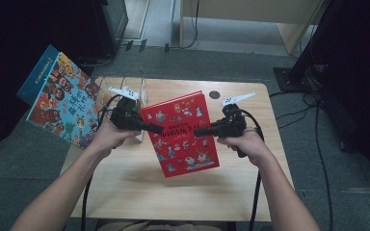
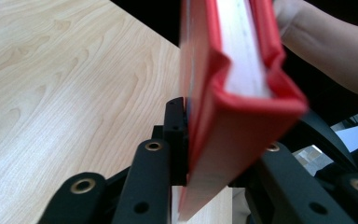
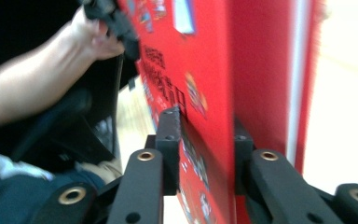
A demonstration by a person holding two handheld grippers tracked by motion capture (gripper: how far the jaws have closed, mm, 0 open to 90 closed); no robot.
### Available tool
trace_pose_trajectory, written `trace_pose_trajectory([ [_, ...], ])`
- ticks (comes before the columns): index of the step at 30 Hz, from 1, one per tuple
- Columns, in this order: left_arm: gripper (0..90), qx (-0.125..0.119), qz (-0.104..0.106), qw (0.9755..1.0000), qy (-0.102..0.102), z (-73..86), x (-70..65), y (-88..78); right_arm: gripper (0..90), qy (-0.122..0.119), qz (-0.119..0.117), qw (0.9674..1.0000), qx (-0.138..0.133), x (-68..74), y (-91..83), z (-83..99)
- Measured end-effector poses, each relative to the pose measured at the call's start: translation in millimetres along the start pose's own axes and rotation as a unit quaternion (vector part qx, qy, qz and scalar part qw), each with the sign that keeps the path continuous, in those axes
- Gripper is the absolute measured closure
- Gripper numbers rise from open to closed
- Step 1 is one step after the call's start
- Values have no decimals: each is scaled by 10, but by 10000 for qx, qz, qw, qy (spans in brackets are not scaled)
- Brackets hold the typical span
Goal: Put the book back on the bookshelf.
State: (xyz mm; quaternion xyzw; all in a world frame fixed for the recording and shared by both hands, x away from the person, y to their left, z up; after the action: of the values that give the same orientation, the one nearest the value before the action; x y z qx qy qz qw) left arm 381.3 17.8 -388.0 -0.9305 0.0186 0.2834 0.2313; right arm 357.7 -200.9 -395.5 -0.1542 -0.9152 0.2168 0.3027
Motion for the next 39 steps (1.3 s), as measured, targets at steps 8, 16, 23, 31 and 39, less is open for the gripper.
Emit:
trace_pose_trajectory([
  [8,686,98,-32,9999,10,2,16,14,801,-155,-175,9996,124,71,59,-30],
  [16,780,13,216,9998,-20,26,13,5,735,30,-126,9997,182,26,91,-33],
  [23,790,-176,161,9997,-108,22,1,-65,655,127,-176,9997,106,-1,35,-21],
  [31,807,-172,-41,9998,-15,47,12,-53,754,411,363,9976,-412,-189,-148,4],
  [39,805,-166,-210,9996,-89,51,51,-4,812,572,704,9949,-438,-264,-90,32],
])
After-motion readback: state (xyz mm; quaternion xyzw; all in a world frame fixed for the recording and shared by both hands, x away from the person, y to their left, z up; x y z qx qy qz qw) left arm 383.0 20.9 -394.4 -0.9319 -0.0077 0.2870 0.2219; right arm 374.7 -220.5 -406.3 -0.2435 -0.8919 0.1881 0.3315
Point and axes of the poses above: each handheld gripper's, and its own axes: y roughly forward along the jaws, z roughly out of its underside, x roughly to its left, the point moved 7 cm from there along y, roughly forward along the jaws, and after that the axes turned 3 degrees about z, right-handed, at the moved point
